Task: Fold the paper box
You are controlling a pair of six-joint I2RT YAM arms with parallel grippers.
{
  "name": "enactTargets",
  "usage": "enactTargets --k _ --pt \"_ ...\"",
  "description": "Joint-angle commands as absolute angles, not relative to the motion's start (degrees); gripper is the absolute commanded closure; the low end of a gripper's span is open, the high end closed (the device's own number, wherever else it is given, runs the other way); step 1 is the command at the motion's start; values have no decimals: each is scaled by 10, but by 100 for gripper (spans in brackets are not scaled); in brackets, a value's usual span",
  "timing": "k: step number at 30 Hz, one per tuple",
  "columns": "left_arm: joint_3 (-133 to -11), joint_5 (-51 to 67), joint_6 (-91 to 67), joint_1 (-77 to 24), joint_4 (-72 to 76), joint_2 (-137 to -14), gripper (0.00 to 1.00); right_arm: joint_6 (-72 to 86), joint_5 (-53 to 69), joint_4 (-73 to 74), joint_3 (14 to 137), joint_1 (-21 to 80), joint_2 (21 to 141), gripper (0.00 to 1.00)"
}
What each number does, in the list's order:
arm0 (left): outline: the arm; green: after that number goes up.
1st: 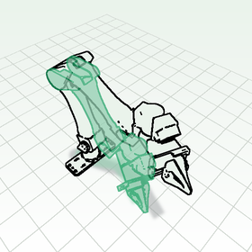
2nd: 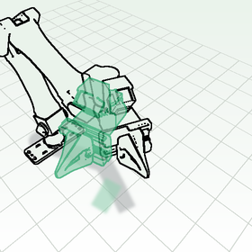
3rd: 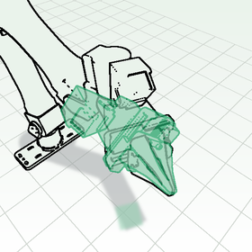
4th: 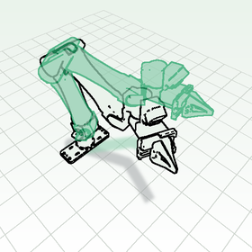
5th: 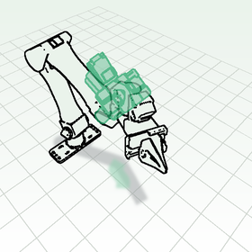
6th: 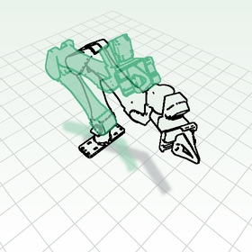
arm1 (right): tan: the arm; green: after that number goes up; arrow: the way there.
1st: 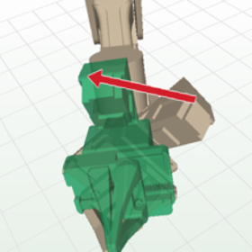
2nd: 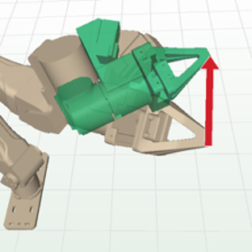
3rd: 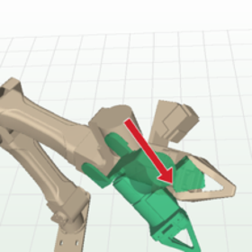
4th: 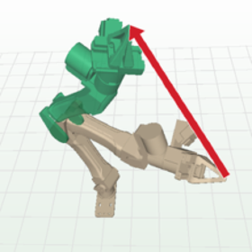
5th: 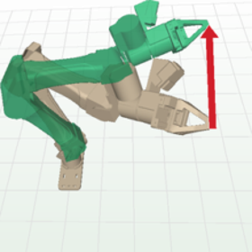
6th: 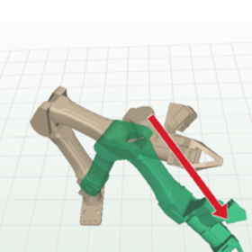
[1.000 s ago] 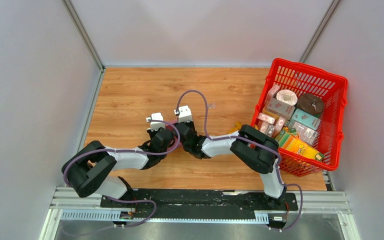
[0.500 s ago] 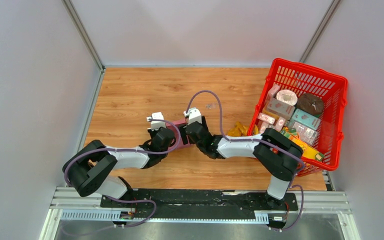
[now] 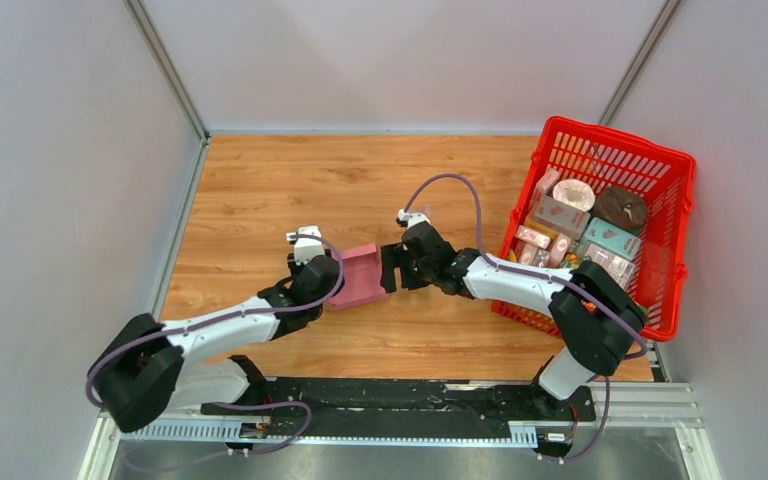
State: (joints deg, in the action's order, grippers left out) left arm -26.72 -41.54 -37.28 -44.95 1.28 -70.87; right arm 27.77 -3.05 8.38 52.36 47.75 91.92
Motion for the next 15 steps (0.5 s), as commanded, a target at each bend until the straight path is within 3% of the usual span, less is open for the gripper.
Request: enactTargets --k 1,4,7,11,14,15 --pt "-285 -374 -399 -444 -105 -609 47 316 39 96 519 477 887 18" --pt "-273 -334 -403 -439 -138 -548 46 323 67 97 519 466 901 17" --pt "-251 -243 -374 -432 -125 -494 52 342 97 98 519 450 911 18" --pt "-258 -56 -312 -431 -108 -474 54 346 111 101 511 440 904 21" --pt "-276 26 -269 -445 -97 -495 54 333 136 104 518 437 918 29" --pt "-280 28 -244 -455 -88 -513 54 334 140 105 521 437 921 37"
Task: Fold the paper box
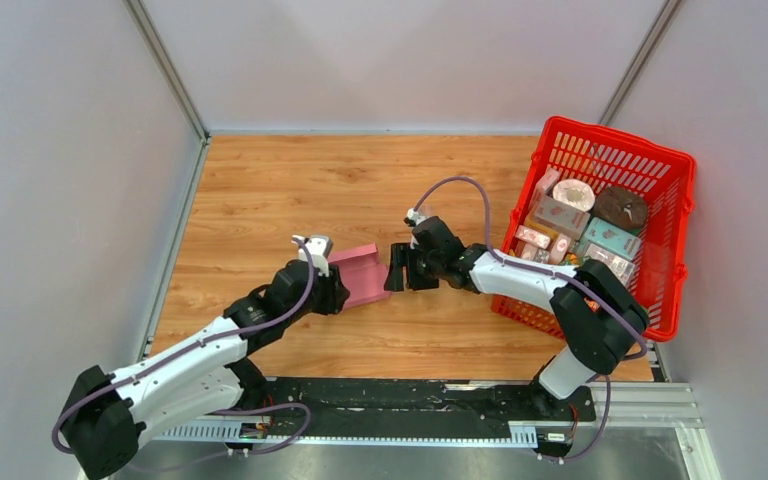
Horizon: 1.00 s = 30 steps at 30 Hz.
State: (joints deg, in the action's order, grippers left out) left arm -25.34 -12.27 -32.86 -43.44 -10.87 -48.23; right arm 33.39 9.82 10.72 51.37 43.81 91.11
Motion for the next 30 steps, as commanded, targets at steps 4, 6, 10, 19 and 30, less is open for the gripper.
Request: enactTargets --k 4,6,10,19,30 --pt "-344 -17 -154 -518 -106 -605 48 330 68 132 512 435 873 39" --pt "-384 -69 -106 -545 -165 -655 46 321 37 166 511 432 844 38" --pt "-429 -100 -64 -559 -191 -741 44 316 -19 213 490 425 740 33" --pt "-454 -113 -25 -572 -158 -838 43 302 -53 294 464 424 551 22" --pt "-517 -318 -1 -614 -178 -960 74 283 -58 337 482 424 491 20"
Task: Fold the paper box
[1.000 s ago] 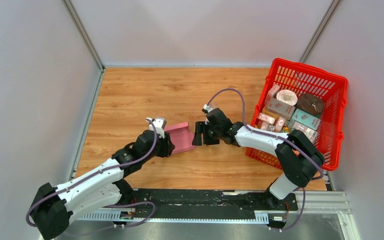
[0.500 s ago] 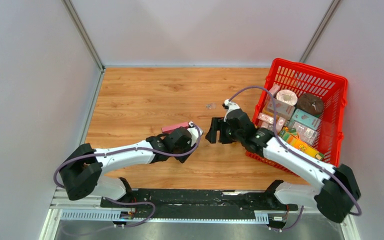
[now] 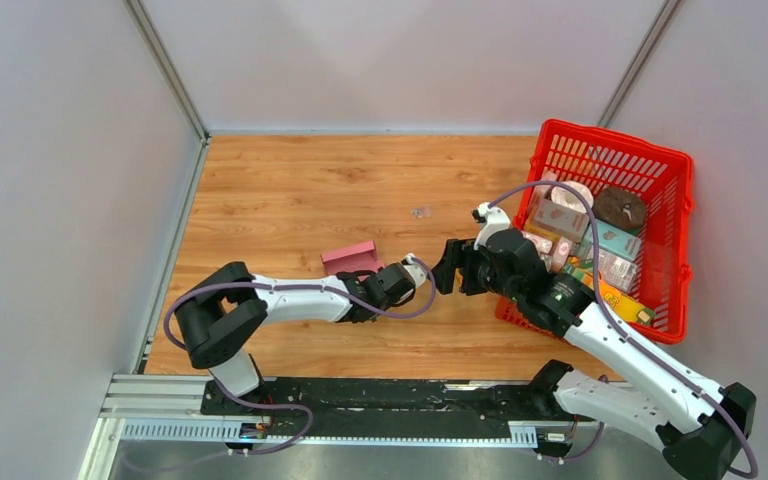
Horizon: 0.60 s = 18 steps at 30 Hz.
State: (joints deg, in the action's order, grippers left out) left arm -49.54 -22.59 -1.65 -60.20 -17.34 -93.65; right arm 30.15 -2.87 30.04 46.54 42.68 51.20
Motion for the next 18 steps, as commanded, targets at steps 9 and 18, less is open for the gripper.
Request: enactTargets --k 9,18 --pt "-497 -395 -24 -618 -192 -839 95 301 -62 310 456 424 472 18" --pt "-510 -298 -245 -543 -289 -623 100 251 -38 324 531 425 554 17"
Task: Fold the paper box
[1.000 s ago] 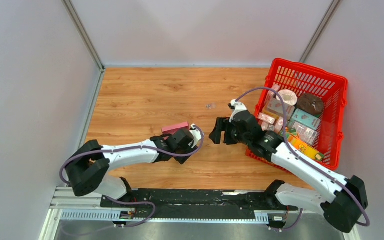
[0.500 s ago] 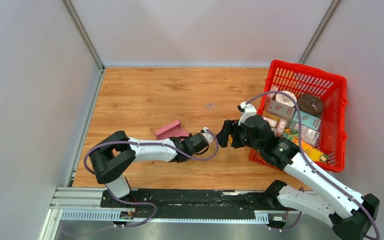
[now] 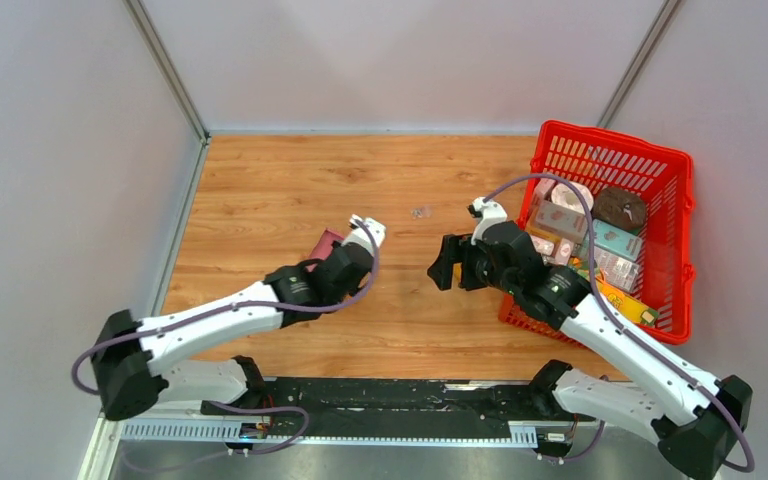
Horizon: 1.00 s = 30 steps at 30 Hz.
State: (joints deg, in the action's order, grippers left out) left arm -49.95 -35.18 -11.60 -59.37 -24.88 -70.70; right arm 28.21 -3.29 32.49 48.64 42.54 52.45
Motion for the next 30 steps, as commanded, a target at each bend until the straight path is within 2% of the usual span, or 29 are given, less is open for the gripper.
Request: enactTargets --k 1,6,11,14,19,24,26,30 --pt "-507 -289 -270 -528 -297 -605 100 246 -37 316 534 424 561 16" --pt "-484 -181 -465 -410 -325 -492 100 223 -47 301 601 424 675 13" --pt "-447 -90 -620 -294 -313 -461 100 172 -112 341 738 425 800 11" --pt "-401 -52 -739 -241 -303 -458 100 145 -161 367 825 422 889 6" --pt "-306 -76 -898 -217 -223 -435 100 144 -106 368 926 379 1035 6" --pt "-339 -126 -932 -217 -282 -435 100 106 -124 370 1058 363 1185 7" --pt "-349 -134 -953 -216 -311 -442 100 110 -126 393 1091 355 1235 13" --pt "-358 -135 -972 -216 -319 -454 100 112 -133 398 1107 338 1267 16"
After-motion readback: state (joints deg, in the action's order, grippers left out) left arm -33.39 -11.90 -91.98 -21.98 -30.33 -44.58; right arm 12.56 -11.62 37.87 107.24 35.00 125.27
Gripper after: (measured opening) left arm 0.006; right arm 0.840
